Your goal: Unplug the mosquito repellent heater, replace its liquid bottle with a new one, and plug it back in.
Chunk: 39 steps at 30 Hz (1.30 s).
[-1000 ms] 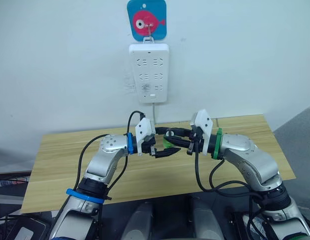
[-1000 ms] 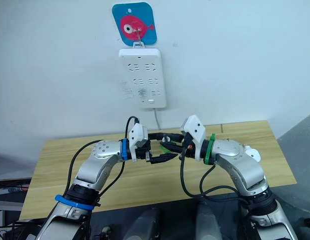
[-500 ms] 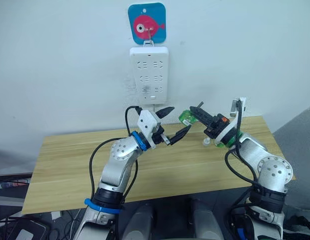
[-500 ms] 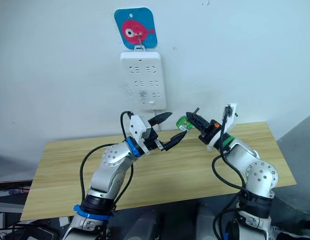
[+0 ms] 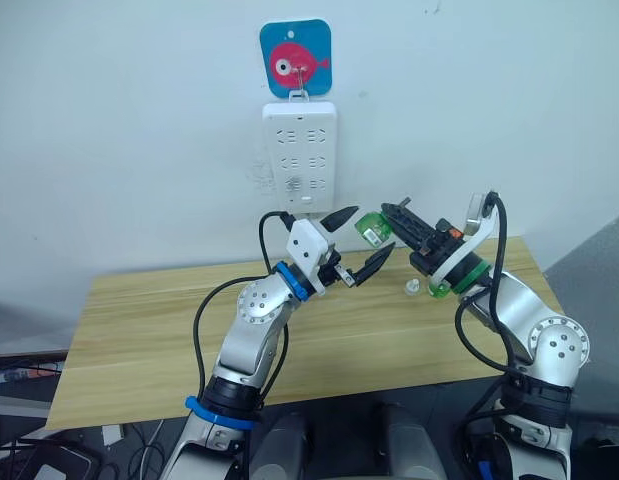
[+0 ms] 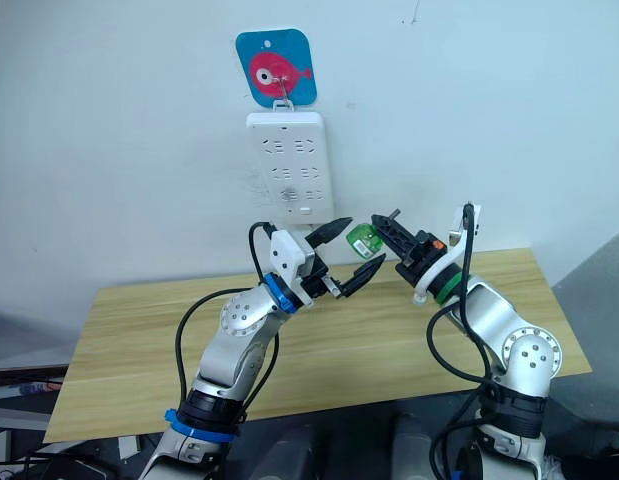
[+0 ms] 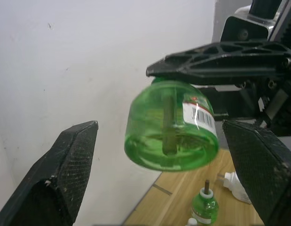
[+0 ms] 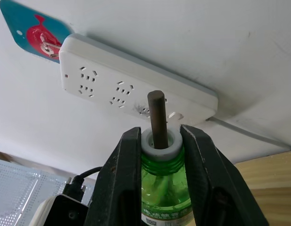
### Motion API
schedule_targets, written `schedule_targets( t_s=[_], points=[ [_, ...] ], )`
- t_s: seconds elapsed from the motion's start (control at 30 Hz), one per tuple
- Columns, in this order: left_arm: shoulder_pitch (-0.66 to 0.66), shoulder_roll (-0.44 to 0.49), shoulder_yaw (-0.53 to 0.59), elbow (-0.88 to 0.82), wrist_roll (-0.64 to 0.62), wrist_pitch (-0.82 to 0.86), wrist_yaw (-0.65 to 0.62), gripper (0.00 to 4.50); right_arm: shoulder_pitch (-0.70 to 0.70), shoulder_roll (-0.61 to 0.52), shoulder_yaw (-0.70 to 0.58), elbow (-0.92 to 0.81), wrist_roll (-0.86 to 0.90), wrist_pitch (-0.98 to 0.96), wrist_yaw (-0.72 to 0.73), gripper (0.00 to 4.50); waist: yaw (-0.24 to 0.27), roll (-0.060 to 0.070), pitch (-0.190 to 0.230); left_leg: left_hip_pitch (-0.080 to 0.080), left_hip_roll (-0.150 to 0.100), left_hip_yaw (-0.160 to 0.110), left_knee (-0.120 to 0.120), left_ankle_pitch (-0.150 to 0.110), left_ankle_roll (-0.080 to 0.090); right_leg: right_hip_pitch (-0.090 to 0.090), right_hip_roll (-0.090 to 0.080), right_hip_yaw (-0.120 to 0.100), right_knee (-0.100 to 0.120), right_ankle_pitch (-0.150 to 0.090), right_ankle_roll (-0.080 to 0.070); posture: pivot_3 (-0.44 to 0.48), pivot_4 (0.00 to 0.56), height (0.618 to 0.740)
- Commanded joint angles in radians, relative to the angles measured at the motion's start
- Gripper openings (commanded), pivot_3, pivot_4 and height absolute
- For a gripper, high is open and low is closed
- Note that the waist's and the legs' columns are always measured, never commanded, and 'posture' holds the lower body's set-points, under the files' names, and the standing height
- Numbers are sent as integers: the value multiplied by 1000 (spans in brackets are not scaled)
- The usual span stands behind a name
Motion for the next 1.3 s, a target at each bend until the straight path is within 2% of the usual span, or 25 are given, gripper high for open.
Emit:
schedule_targets(
  t_s=[0.03, 0.13, 0.33, 0.5, 0.67, 0.8, 0.87, 0.93, 1.0, 1.17, 1.3],
  points=[
    [-2, -18, -14, -26, 0, -32, 15, 3252, -6, -24, 22, -29, 65, -48, -13, 849, 0, 0, 0, 0, 0, 0, 0, 0, 0, 0, 0, 0, 0, 0, 0, 65, 167, 740],
    [-1, -18, -16, -26, 1, -34, 17, 2323, -1, -42, 42, -29, 87, -78, -22, 849, 0, 0, -1, 0, 0, 0, 0, 0, 0, 0, 0, 0, 0, 0, 0, 66, 165, 740],
    [-3, -13, -16, -15, 12, -43, 21, 2265, 1, -62, 78, -35, 127, -125, -28, 849, 0, 0, -1, 0, 0, 0, 0, 0, 0, 0, 0, 0, 0, 0, 0, 66, 165, 740],
    [-24, -7, -6, 7, 13, -46, 29, 2265, 15, -134, 119, -46, 170, -99, -6, 2613, 1, 0, -1, 0, 0, 0, 0, 0, 0, 0, 0, 0, 0, 0, 0, 50, 176, 740],
    [-48, 29, -4, 37, 4, -67, -17, 2265, 98, -368, 117, -55, 246, 16, 87, 4474, 2, 0, -1, 0, 0, 0, 0, 0, 1, 1, 0, 0, -1, 0, 0, 41, 194, 740],
    [-57, 61, 19, 50, -26, -55, -48, 2265, 198, -658, 57, -37, 228, 153, 253, 4492, 2, 0, 0, 0, 0, 1, 0, -1, 3, 3, -1, -1, -2, 0, 0, 27, 208, 740],
    [-46, 81, 23, 50, -35, -55, -68, 2265, 221, -829, 68, 22, 8, 172, 404, 4492, -2, -1, 0, 1, 1, 2, 1, -1, 3, 4, 0, -1, -2, 0, 0, 24, 217, 740],
    [-31, 94, 25, 47, -37, -58, -79, 2265, 222, -975, 148, 104, -262, 105, 553, 4492, -3, -1, 0, 4, 2, 5, 0, -2, 4, 6, 0, 0, -2, 0, 0, 19, 223, 740],
    [-23, 97, 29, 50, -29, -65, -76, 2265, 186, -1048, 255, 204, -488, 12, 643, 4492, -3, -1, 0, 5, 2, 9, 1, -3, 5, 8, 0, 0, -2, 0, 1, 15, 229, 740],
    [-28, 86, 29, 64, -15, -78, -56, 2265, -1, -1007, 436, 471, -821, -71, 773, 4492, -8, -3, 2, 5, 3, 12, 1, -3, 5, 8, 0, 1, -3, 0, 1, 22, 239, 740],
    [-27, 103, 5, 65, 23, -127, -78, 2265, -129, -933, 528, 642, -993, -80, 856, 4492, -2, -4, 3, 4, 2, 10, 1, -3, 5, 6, -1, 1, -4, 0, 1, 47, 249, 740]
  ],
)
